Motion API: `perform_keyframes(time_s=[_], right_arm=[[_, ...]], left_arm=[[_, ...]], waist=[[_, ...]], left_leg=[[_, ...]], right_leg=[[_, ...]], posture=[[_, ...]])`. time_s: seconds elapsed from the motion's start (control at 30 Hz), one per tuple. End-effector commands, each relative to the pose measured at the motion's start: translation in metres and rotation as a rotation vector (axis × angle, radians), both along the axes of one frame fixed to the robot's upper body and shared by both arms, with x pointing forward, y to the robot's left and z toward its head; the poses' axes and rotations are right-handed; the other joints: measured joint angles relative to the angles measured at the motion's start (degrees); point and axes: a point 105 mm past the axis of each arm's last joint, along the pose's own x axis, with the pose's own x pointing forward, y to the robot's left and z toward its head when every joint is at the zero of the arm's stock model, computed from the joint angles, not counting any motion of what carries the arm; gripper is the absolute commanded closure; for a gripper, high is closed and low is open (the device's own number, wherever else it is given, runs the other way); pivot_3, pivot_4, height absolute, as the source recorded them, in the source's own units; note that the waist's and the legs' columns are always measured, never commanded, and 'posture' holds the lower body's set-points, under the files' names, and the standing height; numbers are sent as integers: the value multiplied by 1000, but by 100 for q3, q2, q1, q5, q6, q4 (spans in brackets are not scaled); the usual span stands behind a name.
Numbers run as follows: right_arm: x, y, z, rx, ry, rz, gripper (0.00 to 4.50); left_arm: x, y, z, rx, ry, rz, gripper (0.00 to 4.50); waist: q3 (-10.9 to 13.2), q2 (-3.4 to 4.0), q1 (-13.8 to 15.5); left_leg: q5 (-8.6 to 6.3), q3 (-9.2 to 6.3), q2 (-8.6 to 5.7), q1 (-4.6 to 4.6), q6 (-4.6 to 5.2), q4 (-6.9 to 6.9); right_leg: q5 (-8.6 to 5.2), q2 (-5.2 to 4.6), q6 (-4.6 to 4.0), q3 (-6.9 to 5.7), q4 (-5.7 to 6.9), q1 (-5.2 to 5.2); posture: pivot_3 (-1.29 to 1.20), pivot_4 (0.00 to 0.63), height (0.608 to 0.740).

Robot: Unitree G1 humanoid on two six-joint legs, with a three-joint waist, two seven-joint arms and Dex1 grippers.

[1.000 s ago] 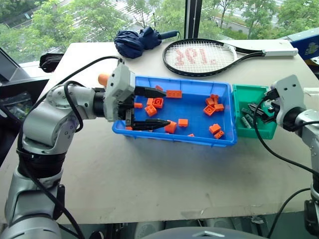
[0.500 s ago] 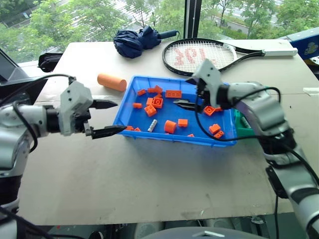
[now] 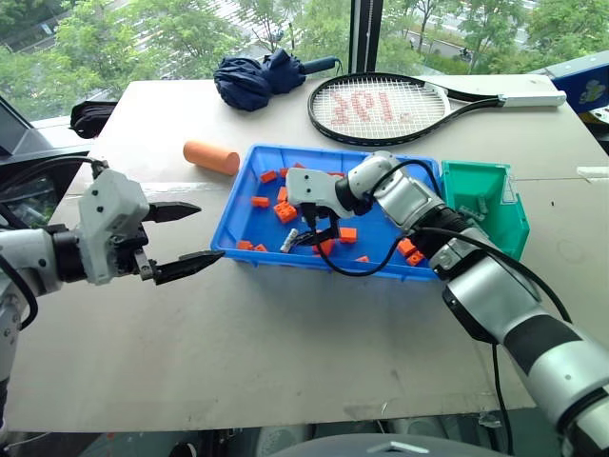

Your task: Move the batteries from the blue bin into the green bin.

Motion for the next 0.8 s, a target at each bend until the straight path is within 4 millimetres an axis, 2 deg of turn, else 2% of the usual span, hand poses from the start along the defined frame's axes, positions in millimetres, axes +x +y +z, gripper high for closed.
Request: perform_keyframes(time_s=[0.03,0.47,0.8], right_arm=[[-4,8,0,-69,-57,83,33],[-16,15,-21,-278,2,171,33],[-10,22,-21,-258,-17,91,33]], left_arm=[[-4,3,10,12,-29,8,0],[-19,1,12,-34,82,-54,0],[-22,4,13,-27,65,-42,0]], waist=[[0,0,0],[0,0,-39],[0,0,-120]], left_leg=[[1,-1,0,-1,-1,-1],[11,-2,-2,5,-20,-27],[23,-5,-1,5,-40,-51]], right_leg=[[0,0,0,-1,0,0],[-1,-3,-5,-1,-1,-6],[0,-3,-19,-1,3,-21]], posture=[[0,150,740],[0,150,740],[0,150,740]])
